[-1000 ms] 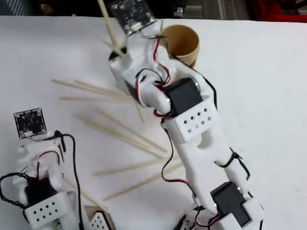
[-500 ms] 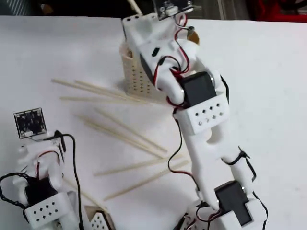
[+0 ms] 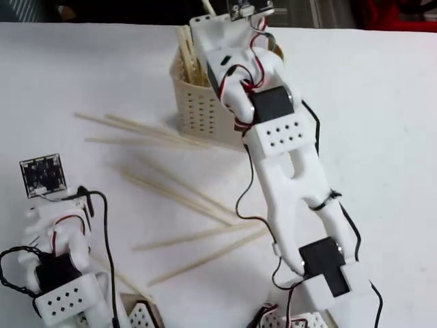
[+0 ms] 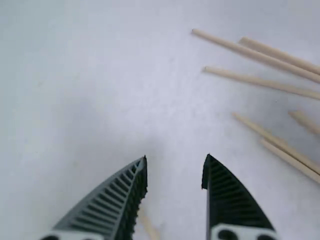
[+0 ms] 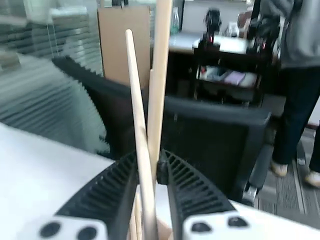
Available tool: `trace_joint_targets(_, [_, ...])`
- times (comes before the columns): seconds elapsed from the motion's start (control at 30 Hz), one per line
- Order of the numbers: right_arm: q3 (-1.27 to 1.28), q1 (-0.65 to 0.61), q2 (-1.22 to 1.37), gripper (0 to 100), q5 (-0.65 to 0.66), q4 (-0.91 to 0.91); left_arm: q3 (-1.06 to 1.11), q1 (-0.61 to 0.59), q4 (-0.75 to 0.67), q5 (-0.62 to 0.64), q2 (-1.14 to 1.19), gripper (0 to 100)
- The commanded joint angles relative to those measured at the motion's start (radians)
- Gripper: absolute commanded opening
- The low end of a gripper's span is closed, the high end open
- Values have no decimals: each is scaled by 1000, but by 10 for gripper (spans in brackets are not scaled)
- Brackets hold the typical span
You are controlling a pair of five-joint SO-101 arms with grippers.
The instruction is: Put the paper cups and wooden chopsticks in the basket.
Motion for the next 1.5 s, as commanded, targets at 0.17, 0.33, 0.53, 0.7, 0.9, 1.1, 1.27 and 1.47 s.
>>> trace_joint_targets(0.17, [135, 5, -7, 18, -6, -21, -5, -4, -23, 6, -15, 188])
trace_joint_targets(0.33, [212, 5, -12, 18, -3, -21, -5, -4, -23, 6, -15, 188])
trace_joint_targets(0.53, [267, 4, -12, 18, 2, -21, -5, -4, -23, 6, -15, 188])
trace_joint_targets(0.7, [302, 4, -15, 18, 2, -21, -5, -4, -23, 6, -15, 188])
trace_joint_targets(0.9, [301, 4, -19, 70, 3, 35, -5, -4, -23, 5, -15, 188])
trace_joint_targets(1.1, [305, 2, -116, 136, 3, 156, -5, -4, -23, 5, -15, 188])
trace_joint_targets(1.27, [307, 2, -180, 114, 3, 254, -5, -4, -23, 5, -15, 188])
trace_joint_targets(1.47, [307, -7, -219, 104, -3, 314, -5, -4, -23, 5, -15, 188])
